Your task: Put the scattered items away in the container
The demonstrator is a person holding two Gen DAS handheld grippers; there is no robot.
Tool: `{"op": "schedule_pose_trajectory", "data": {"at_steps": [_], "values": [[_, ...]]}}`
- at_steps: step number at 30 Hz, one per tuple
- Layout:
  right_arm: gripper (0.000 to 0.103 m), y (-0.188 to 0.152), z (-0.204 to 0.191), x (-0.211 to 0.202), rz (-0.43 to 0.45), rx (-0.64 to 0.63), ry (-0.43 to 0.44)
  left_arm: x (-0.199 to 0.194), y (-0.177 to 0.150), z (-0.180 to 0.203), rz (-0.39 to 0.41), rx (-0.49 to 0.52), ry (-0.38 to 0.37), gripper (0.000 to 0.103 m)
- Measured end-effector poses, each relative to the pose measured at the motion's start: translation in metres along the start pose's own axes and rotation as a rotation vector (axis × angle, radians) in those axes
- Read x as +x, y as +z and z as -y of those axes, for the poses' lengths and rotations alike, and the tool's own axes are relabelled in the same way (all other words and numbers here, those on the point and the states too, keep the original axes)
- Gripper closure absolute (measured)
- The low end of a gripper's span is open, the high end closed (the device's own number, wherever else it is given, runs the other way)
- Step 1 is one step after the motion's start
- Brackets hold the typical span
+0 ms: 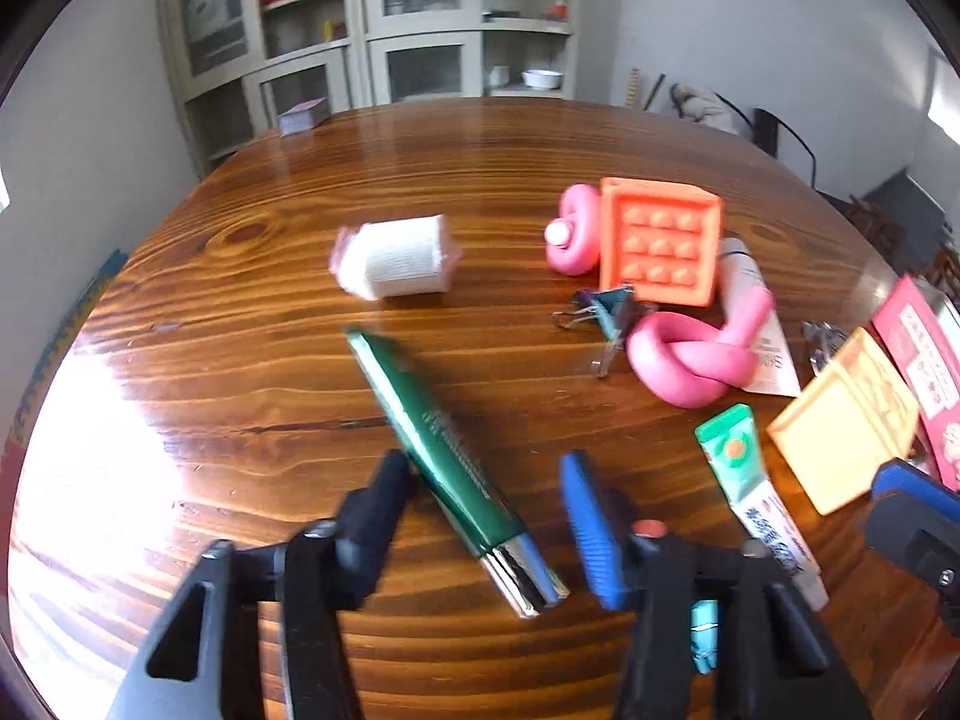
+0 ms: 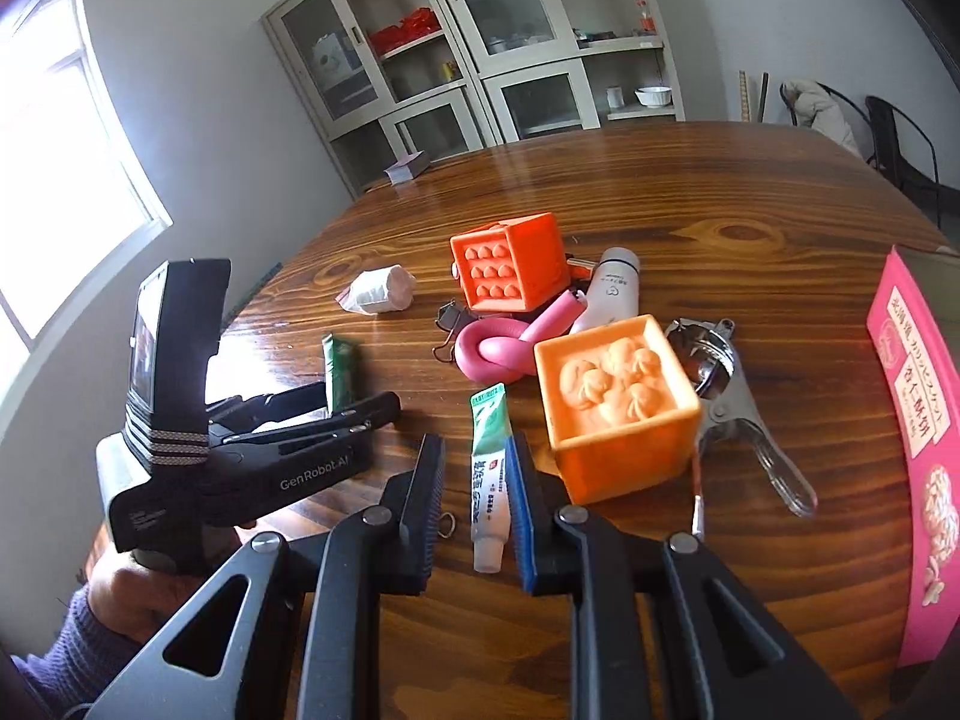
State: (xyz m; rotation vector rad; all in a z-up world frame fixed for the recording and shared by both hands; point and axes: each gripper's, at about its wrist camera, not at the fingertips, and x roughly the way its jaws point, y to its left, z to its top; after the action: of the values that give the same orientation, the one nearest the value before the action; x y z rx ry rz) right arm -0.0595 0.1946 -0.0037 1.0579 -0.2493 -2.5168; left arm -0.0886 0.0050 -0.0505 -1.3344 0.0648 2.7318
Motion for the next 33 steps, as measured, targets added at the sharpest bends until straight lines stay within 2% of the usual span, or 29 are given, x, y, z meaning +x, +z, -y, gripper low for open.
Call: {"op": "schedule_pose_trajectory", "data": {"at_steps": [4, 7, 9, 13, 17, 18, 19, 20, 21, 24, 26, 27, 28, 30, 33], "values": [[0.080, -0.002, 0.007, 0.004, -0.026, 0.017, 0.018, -0.007, -0.008, -0.002, 0.004, 0.016, -0.022, 0.079], [0.080, -0.004, 0.006, 0.008, -0.047, 0.019, 0.036, -0.013, -0.015, -0.011, 0.011, 0.005, -0.039, 0.079], [0.080, -0.006, 0.002, 0.014, -0.061, 0.006, 0.028, -0.014, -0.017, -0.017, 0.013, -0.004, -0.053, 0.083], [0.080, -0.009, -0.001, 0.027, -0.095, -0.010, -0.010, -0.013, -0.016, -0.021, 0.010, -0.010, -0.075, 0.083], [0.080, -0.007, -0.001, 0.039, -0.120, -0.022, -0.071, -0.010, -0.011, -0.023, -0.004, -0.005, -0.062, 0.083], [0.080, -0.007, -0.002, 0.041, -0.125, -0.024, -0.071, -0.009, -0.010, -0.024, -0.009, -0.002, -0.056, 0.078], [0.080, -0.007, -0.003, 0.042, -0.128, -0.029, -0.072, -0.007, -0.007, -0.025, -0.014, -0.004, -0.049, 0.056], [0.080, -0.007, -0.004, 0.044, -0.133, -0.038, -0.075, -0.005, -0.006, -0.026, -0.018, -0.010, -0.039, 0.039], [0.080, -0.007, -0.006, 0.045, -0.139, -0.050, -0.080, -0.004, -0.006, -0.027, -0.015, -0.018, -0.023, 0.015], [0.080, -0.009, -0.012, 0.047, -0.137, -0.106, -0.126, 0.000, -0.002, -0.029, -0.014, -0.020, -0.007, 0.015], [0.080, -0.010, -0.016, 0.049, -0.134, -0.140, -0.156, 0.004, -0.001, -0.029, -0.017, -0.016, -0.010, 0.027], [0.080, -0.010, -0.017, 0.050, -0.136, -0.154, -0.163, 0.004, 0.000, -0.026, -0.005, 0.001, -0.002, 0.047], [0.080, -0.010, -0.018, 0.050, -0.137, -0.161, -0.165, 0.003, 0.000, -0.024, 0.000, 0.008, -0.018, 0.073], [0.082, -0.009, -0.016, 0.049, -0.136, -0.152, -0.153, 0.000, 0.000, -0.020, -0.003, 0.005, -0.043, 0.084], [0.082, -0.010, -0.006, 0.045, -0.127, -0.093, -0.091, -0.005, -0.005, -0.019, 0.004, -0.011, -0.092, 0.084]]}}
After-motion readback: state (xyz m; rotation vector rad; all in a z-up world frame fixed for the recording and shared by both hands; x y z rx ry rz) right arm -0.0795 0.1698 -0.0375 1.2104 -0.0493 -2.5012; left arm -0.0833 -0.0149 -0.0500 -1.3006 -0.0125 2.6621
